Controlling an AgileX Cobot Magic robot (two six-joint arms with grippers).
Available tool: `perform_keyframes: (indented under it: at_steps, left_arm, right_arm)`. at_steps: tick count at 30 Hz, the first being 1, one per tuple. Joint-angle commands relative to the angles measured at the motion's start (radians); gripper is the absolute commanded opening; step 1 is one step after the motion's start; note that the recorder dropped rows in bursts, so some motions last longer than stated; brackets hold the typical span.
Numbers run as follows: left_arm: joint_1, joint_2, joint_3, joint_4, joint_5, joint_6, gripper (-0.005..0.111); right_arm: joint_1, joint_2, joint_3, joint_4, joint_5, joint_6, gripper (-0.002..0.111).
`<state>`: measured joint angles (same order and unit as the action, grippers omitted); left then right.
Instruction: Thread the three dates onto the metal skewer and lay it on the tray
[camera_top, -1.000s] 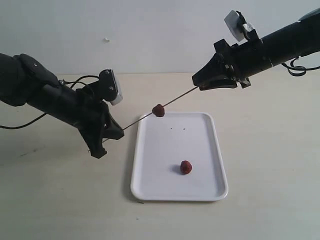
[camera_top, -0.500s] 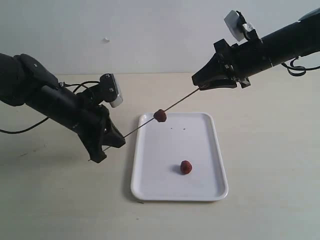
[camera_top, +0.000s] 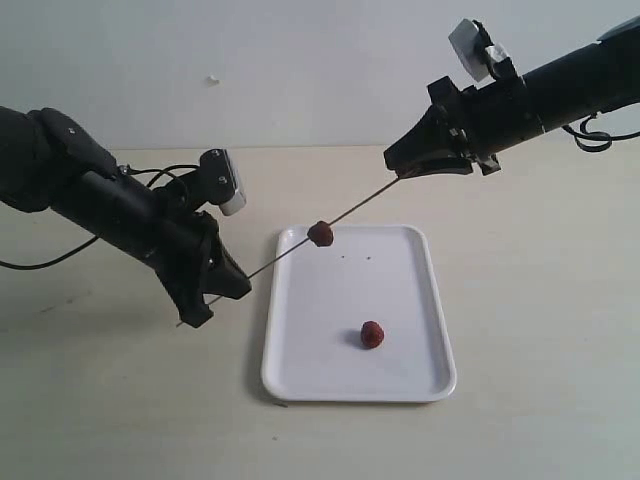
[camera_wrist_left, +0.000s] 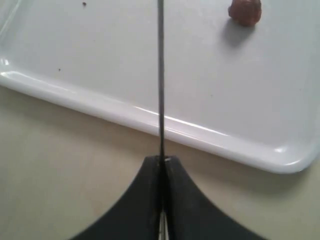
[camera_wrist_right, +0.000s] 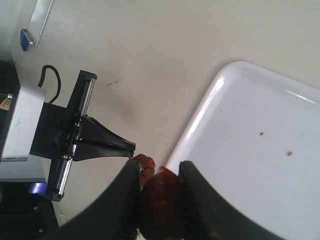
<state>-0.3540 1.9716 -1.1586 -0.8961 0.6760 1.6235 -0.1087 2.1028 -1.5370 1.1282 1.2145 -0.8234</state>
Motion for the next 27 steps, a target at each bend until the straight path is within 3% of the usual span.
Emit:
perform_keyframes:
  at_steps: [1,6,13,21,27]
  left_arm:
    - [-0.005,-0.003,0.003,-0.006,0.009,-0.036,0.0]
    - [-0.005,-0.003,0.003,-0.006,0.046,-0.096,0.0]
    - [-0.005,-0.003,0.003,-0.006,0.123,-0.402,0.0]
    - [-0.005,-0.003,0.003,-0.04,0.143,-0.429,0.0]
    - [-0.005,-0.003,0.003,-0.169,0.185,-0.398,0.0]
  right_arm:
    - [0.003,-0.009,-0.006,0.017,0.007,-0.013,0.025]
    - [0.003,-0.009,-0.006,0.023,0.007,-0.009,0.025]
    - [0.003,-0.009,-0.006,0.092,0.007,-0.044,0.025]
    - [0.003,-0.009,-0.006,0.092,-0.007,-0.066,0.025]
    - [0.003,-0.009,-0.006,0.092,-0.009,-0.074,0.025]
